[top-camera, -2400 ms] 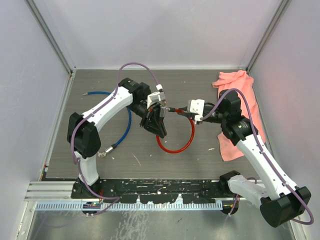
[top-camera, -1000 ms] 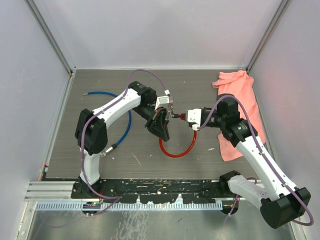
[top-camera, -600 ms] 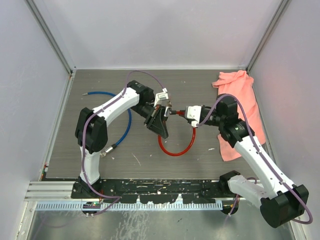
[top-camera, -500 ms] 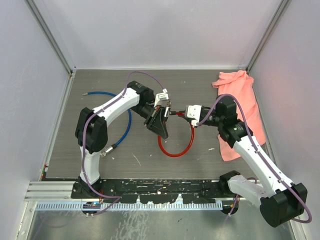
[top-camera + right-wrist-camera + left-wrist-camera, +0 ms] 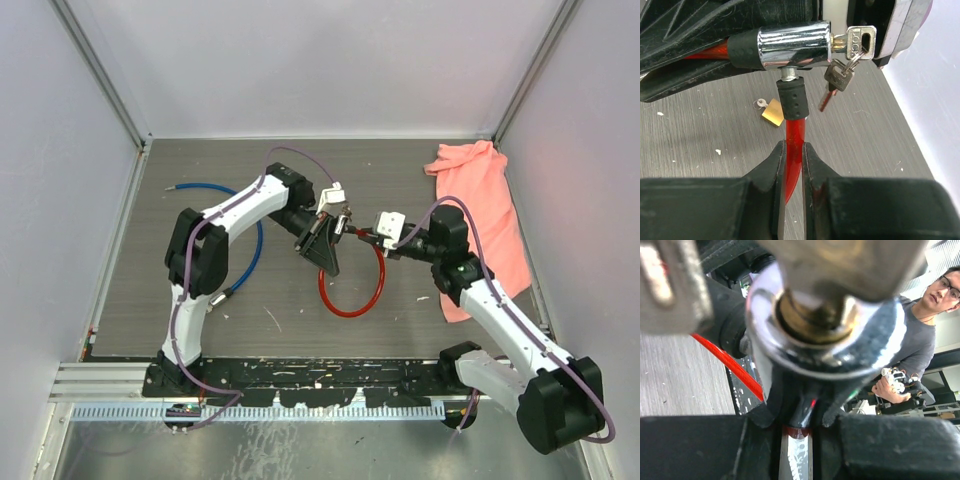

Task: Lock with the key
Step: Lock the lock.

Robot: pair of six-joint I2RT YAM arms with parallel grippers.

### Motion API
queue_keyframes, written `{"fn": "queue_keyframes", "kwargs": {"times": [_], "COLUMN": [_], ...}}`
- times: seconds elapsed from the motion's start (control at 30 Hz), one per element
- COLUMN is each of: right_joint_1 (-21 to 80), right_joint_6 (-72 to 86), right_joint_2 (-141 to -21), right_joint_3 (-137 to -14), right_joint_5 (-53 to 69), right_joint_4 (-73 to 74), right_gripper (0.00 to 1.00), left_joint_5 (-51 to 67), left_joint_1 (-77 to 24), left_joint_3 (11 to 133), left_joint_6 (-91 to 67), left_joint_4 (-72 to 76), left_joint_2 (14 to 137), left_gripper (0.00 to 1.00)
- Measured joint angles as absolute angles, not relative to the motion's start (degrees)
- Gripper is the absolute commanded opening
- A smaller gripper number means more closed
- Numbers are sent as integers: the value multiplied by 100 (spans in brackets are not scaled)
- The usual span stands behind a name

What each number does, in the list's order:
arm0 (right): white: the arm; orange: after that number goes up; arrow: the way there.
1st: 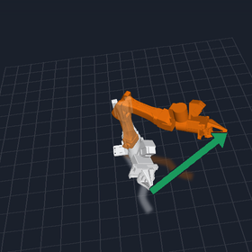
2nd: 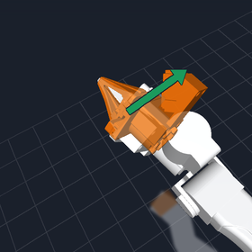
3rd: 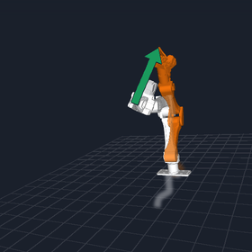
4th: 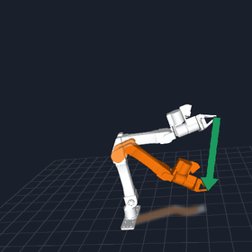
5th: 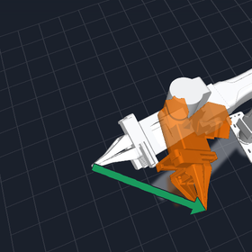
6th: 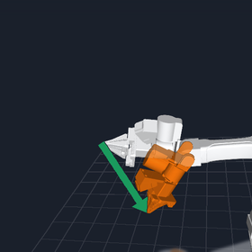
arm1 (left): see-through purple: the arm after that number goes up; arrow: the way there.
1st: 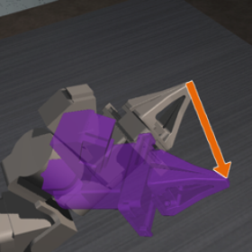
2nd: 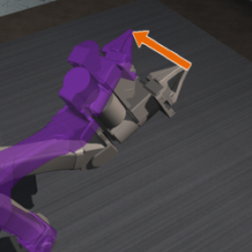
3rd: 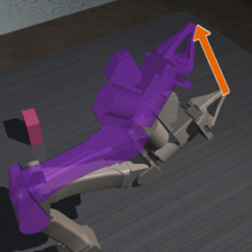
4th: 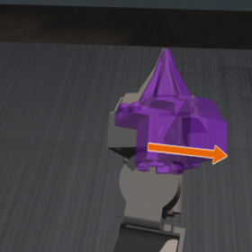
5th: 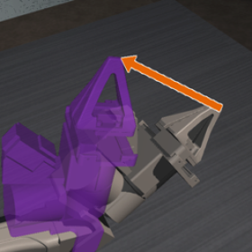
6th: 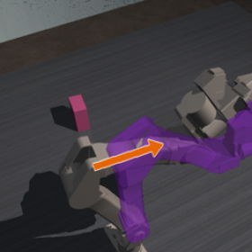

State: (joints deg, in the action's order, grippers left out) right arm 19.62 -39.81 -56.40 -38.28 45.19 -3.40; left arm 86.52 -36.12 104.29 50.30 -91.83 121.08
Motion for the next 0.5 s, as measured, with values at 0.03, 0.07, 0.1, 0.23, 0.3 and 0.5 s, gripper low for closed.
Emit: {"fn": "queue_keyframes", "kwargs": {"times": [0.03,0.07,0.1,0.23,0.3,0.5], "right_joint_1": [1953,1940,1931,1925,1922,1909], "right_joint_6": [-3913,-3857,-3800,-3610,-3516,-3216], "right_joint_2": [-5640,-5640,-5640,-5660,-5704,-5771], "right_joint_3": [-3741,-3667,-3610,-3487,-3463,-3361], "right_joint_5": [4488,4477,4453,4421,4429,4484], "right_joint_4": [-438,-537,-622,-902,-1041,-1468], "right_gripper": [1,1,1,1,1,1], "left_joint_5": [8611,8591,8573,8549,8547,8549], "left_joint_1": [-3603,-3594,-3586,-3566,-3559,-3548], "left_joint_3": [10471,10506,10538,10696,10737,10822], "left_joint_6": [5028,5028,5028,5039,5076,5183], "left_joint_4": [-9183,-9183,-9183,-9183,-9183,-9183], "left_joint_2": [12167,12219,12256,12366,12374,12398], "left_gripper": [17,19,21,28,29,37]}}
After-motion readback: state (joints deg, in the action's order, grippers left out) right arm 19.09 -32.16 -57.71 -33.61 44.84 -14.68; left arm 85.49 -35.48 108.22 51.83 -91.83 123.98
